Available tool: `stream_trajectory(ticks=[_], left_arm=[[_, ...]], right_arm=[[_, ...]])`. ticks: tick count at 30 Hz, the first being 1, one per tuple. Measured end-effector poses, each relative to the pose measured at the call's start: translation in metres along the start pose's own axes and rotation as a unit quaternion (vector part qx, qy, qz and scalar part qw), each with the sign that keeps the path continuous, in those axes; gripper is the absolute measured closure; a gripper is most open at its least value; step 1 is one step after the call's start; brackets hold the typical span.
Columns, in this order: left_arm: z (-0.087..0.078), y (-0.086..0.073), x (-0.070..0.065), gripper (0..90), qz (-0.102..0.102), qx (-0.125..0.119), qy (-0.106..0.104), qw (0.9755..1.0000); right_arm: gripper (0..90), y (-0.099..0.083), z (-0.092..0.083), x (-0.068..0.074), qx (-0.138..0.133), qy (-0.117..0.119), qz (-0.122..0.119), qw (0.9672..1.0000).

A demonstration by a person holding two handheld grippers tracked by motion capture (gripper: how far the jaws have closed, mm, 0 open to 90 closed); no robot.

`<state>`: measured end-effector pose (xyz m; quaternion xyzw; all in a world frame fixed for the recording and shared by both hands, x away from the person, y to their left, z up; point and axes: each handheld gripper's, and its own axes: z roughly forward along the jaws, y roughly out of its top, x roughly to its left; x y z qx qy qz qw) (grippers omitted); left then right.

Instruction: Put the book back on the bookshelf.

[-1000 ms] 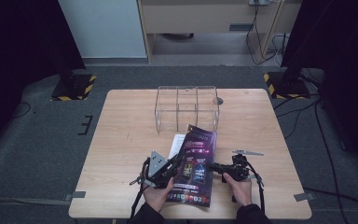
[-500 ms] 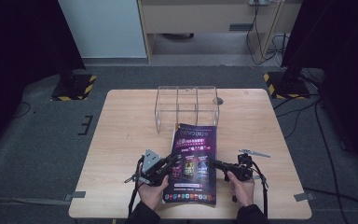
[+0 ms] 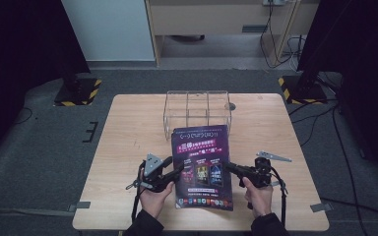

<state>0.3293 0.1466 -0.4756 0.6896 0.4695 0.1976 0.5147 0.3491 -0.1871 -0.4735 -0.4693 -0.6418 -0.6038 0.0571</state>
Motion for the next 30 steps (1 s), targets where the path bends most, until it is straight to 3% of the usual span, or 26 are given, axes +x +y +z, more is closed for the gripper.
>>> stream_trajectory(ticks=[3,7,10,14,19,30], left_arm=[[-0.009,0.001,0.012,38.6,0.003,0.003,0.023,0.9997],[-0.021,-0.005,0.032,32.9,0.005,0.018,0.055,0.9983],[-0.028,-0.015,0.052,30.1,-0.006,0.040,0.080,0.9960],[-0.035,-0.029,0.073,27.9,-0.024,0.051,0.108,0.9926],[-0.039,-0.040,0.088,25.8,-0.038,0.064,0.131,0.9886],[-0.037,-0.045,0.101,22.3,-0.017,0.101,0.179,0.9785]], right_arm=[[84.8,0.003,0.002,0.006,0.003,-0.001,-0.006,1.0000],[84.8,0.008,-0.001,0.008,-0.013,0.005,-0.002,0.9999],[84.8,0.015,-0.006,0.014,-0.024,0.008,-0.010,0.9996],[84.8,0.027,-0.008,0.028,-0.033,0.012,-0.029,0.9990],[84.8,0.045,-0.008,0.042,-0.047,0.006,-0.052,0.9975],[84.8,0.073,-0.021,0.057,-0.085,-0.014,-0.084,0.9927]])
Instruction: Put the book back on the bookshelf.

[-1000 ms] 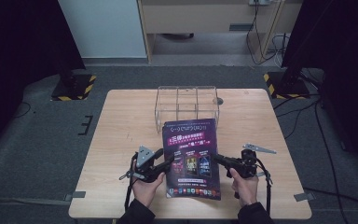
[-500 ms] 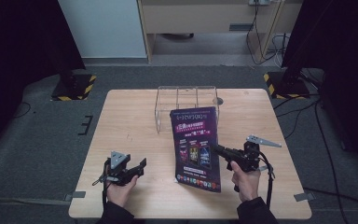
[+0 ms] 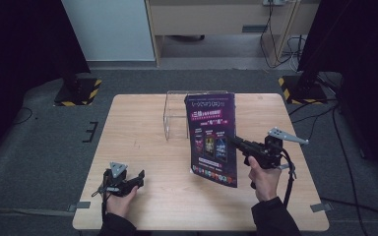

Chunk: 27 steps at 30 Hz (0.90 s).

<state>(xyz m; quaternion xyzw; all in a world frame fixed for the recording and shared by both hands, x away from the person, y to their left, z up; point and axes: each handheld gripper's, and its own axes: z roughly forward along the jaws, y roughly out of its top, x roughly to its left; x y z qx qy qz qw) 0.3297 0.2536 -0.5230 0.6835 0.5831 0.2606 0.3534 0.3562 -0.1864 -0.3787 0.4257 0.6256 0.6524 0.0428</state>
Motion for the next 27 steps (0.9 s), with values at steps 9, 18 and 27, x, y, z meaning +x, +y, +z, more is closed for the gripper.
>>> stream_trajectory(ticks=[9,18,27], left_arm=[[0.006,-0.003,0.007,20.5,0.006,0.018,0.012,0.9997],[0.011,-0.003,0.008,19.9,0.011,0.028,0.013,0.9995],[0.015,-0.002,0.009,19.9,0.016,0.041,0.021,0.9988]], right_arm=[[84.8,0.018,-0.005,0.006,-0.035,-0.008,-0.013,0.9993],[84.8,0.039,-0.009,0.008,-0.061,-0.028,-0.029,0.9973],[84.7,0.056,-0.016,0.008,-0.086,-0.052,-0.042,0.9941]])
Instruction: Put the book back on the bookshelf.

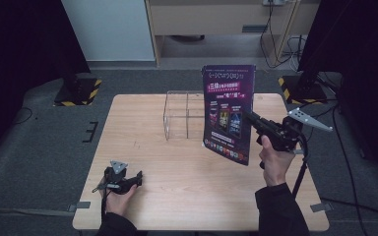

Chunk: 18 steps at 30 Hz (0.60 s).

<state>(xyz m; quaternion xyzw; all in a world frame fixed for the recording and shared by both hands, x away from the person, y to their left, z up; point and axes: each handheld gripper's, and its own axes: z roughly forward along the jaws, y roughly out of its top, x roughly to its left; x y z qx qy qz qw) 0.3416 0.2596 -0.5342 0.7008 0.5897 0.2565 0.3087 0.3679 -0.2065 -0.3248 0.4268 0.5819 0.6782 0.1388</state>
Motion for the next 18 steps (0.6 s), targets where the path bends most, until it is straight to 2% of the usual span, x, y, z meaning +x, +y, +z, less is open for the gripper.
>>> stream_trajectory(ticks=[9,18], left_arm=[[0.001,0.001,0.000,18.9,0.001,0.005,0.006,1.0000],[0.002,0.001,0.000,16.6,0.002,0.007,0.007,0.9999]], right_arm=[[84.7,0.014,0.006,-0.004,-0.018,-0.017,-0.012,0.9996],[84.7,0.021,0.025,-0.010,-0.027,-0.034,-0.027,0.9987]])
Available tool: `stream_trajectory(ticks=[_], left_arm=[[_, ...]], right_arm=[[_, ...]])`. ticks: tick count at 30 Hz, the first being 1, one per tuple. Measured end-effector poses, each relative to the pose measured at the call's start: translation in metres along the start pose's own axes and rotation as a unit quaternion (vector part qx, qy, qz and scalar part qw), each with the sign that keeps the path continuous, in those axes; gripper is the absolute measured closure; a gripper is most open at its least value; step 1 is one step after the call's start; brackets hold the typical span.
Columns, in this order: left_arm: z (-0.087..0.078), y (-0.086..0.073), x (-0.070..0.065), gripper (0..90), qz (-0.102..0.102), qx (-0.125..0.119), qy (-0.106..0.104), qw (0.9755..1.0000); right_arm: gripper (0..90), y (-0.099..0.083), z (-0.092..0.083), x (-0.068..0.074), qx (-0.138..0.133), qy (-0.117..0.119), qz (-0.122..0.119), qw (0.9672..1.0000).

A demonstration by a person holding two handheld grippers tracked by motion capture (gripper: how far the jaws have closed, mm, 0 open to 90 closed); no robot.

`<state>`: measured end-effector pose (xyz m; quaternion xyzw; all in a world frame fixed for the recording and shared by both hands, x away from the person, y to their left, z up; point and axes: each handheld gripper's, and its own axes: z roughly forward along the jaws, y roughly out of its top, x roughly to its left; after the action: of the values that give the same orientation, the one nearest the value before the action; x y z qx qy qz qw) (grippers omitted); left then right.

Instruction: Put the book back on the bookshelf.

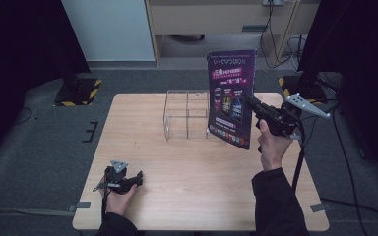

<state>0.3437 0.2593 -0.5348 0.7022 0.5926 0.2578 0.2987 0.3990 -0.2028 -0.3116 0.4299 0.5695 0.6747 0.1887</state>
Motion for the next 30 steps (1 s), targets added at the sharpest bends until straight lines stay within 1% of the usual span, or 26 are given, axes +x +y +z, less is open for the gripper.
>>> stream_trajectory(ticks=[6,12,19,24,30], left_arm=[[0.000,0.000,0.000,16.0,0.001,0.001,0.000,1.0000],[0.000,0.000,0.000,15.3,0.001,0.001,-0.001,1.0000],[0.000,0.000,0.000,15.3,0.001,0.001,-0.001,1.0000],[0.000,0.000,0.000,15.3,0.001,0.001,-0.001,1.0000],[0.000,0.000,0.000,15.3,0.001,0.001,-0.001,1.0000]], right_arm=[[84.8,-0.001,0.011,-0.005,-0.002,-0.016,-0.011,0.9998],[84.7,-0.004,0.021,-0.015,-0.002,-0.031,-0.003,0.9995],[84.7,-0.008,0.034,-0.025,-0.003,-0.051,-0.003,0.9987],[84.7,-0.012,0.043,-0.032,0.000,-0.061,-0.001,0.9981],[84.7,-0.019,0.054,-0.034,0.007,-0.078,-0.014,0.9968]])
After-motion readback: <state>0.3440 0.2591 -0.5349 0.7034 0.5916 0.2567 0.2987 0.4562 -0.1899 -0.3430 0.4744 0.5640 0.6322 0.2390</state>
